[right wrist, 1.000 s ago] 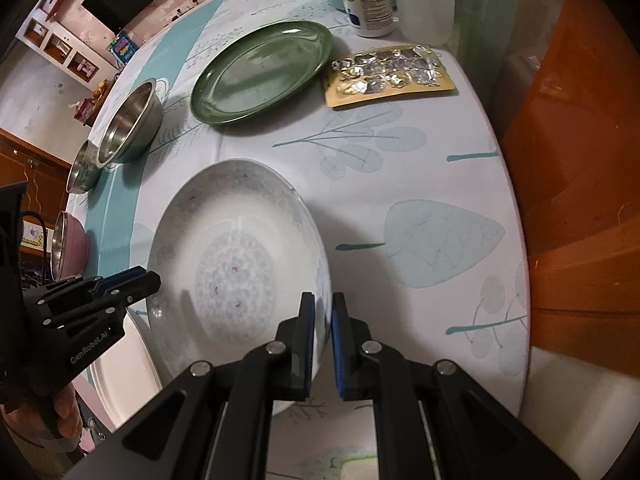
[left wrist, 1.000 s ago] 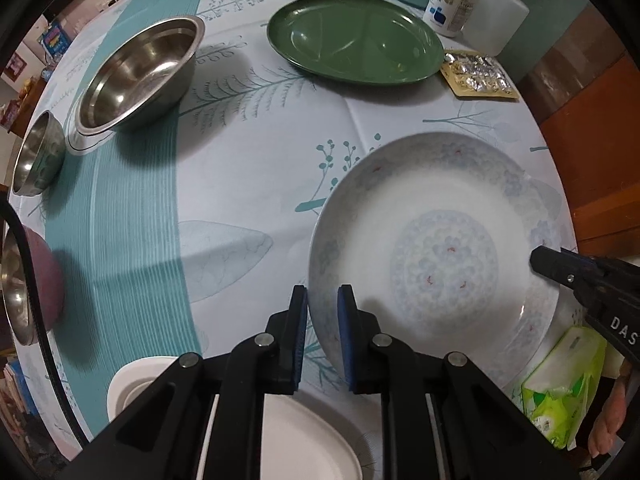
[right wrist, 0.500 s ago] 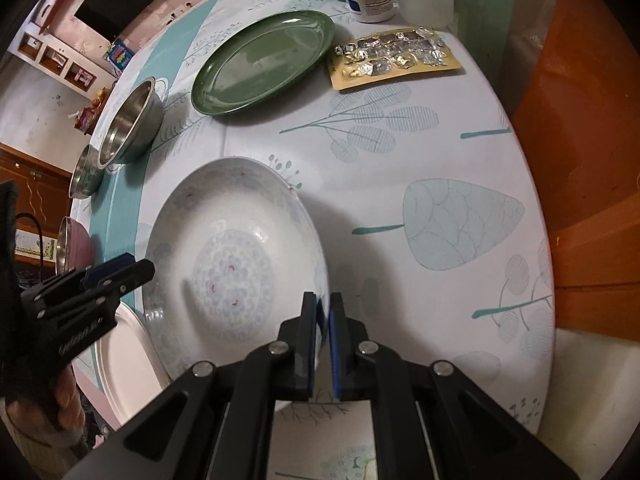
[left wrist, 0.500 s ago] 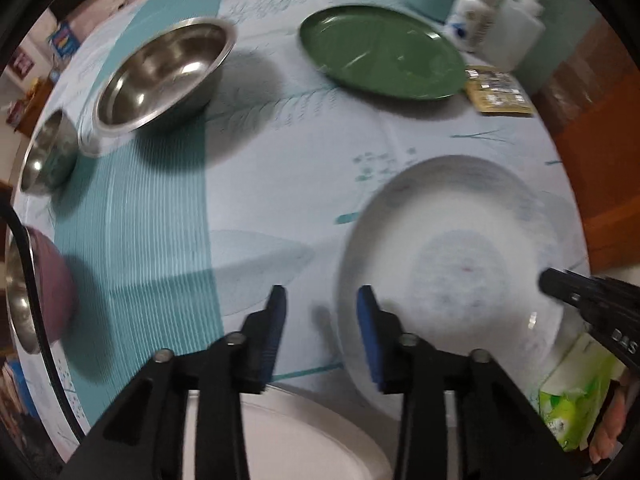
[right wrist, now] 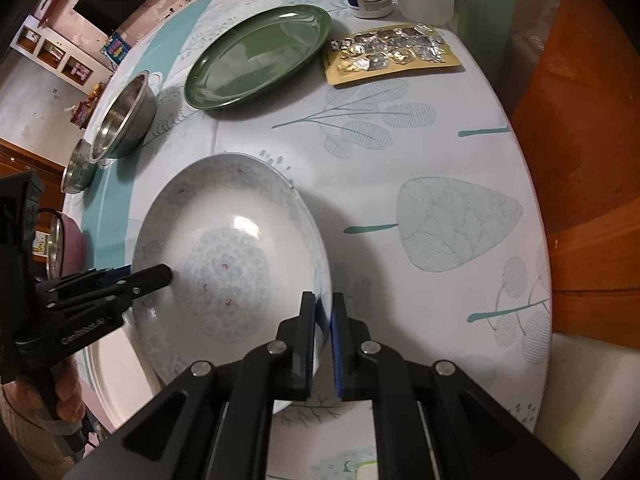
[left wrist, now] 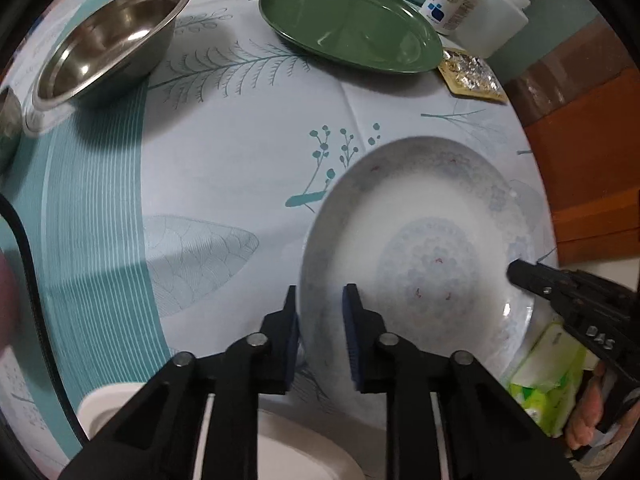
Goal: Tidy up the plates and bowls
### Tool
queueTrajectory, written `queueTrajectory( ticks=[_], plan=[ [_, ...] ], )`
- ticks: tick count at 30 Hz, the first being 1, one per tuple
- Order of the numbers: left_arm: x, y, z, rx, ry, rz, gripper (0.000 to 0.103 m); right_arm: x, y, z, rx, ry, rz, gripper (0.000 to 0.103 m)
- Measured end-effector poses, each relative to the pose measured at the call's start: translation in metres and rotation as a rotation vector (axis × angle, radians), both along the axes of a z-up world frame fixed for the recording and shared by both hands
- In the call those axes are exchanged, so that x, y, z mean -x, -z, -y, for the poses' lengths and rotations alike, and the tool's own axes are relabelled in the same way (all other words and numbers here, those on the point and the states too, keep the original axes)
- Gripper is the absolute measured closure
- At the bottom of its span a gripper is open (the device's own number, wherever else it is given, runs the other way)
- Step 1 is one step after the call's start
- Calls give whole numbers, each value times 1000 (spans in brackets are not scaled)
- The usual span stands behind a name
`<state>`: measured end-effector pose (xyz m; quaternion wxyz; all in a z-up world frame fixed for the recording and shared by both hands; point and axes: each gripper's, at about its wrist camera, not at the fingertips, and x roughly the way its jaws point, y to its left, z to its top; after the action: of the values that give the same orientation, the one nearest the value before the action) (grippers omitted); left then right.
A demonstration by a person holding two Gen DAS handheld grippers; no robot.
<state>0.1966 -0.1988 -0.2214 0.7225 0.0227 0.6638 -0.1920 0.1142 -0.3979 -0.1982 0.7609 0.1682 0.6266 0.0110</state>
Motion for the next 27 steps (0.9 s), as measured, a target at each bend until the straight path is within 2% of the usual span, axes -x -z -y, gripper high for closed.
queueTrajectory(
  ticks=[5,12,20,27],
  plan=[
    [14,-20,0,9,5,29,90,4,-7,5,-4,9,9,95],
    [34,-52,-19,22,-28,54,90,12,-38,-10,15,-7,63,95],
    [77,-83,-87,12,-102,88,90,27,-60,-61,-16,-108,94,95],
    [111,-76,-138,-43,-154,72,90,41,-49,-118,-54,-216,53,94]
  ],
)
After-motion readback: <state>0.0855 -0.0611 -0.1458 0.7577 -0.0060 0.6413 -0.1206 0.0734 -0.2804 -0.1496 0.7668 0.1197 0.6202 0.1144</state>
